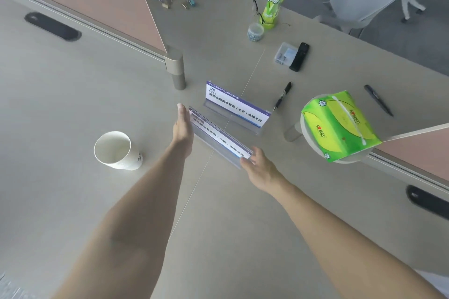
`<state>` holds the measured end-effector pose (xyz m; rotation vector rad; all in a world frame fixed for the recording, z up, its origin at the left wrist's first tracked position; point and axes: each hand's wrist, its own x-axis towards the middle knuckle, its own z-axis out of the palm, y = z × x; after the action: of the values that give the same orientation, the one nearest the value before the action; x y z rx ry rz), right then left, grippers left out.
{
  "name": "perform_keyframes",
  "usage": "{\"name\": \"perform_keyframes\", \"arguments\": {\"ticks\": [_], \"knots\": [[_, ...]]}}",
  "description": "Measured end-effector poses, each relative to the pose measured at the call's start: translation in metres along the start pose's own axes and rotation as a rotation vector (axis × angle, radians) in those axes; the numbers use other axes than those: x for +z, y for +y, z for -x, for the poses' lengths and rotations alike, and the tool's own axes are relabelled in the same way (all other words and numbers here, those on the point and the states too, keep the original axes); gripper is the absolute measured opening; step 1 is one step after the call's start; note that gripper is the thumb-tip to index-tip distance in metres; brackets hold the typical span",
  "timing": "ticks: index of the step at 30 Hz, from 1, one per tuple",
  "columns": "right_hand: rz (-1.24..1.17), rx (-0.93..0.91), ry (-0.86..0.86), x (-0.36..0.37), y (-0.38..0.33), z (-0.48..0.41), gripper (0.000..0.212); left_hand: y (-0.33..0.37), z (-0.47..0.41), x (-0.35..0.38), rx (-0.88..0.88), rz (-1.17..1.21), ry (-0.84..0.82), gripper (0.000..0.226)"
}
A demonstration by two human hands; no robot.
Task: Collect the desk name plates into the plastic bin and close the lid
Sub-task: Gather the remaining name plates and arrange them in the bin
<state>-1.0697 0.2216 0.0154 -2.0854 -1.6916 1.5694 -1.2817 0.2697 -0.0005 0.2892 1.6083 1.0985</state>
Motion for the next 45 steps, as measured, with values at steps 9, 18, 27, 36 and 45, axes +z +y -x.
{"name": "perform_keyframes", "arguments": {"ticks": [9,18,27,36,45], "knots": [[0.155,-0.002,0.042,0.018,-0.007,0.002,0.06,-0.004,0.006,0.005,0.134,-0.317,-0.033,0.073],[0.139,0.029,0.13,0.012,-0.028,0.016,0.041,-0.009,0.023,-0.003,0.234,-0.171,-0.07,0.041],[-0.271,-0.007,0.184,0.003,-0.052,0.03,0.065,-0.016,0.035,-0.007,0.12,0.145,-0.068,0.035],[-0.322,-0.12,0.295,-0.006,-0.062,0.074,0.065,0.0,0.073,-0.006,0.054,0.377,-0.073,0.056],[-0.506,-0.258,0.369,-0.026,-0.062,0.134,0.06,0.02,0.136,-0.002,0.02,0.472,-0.068,0.055]]}}
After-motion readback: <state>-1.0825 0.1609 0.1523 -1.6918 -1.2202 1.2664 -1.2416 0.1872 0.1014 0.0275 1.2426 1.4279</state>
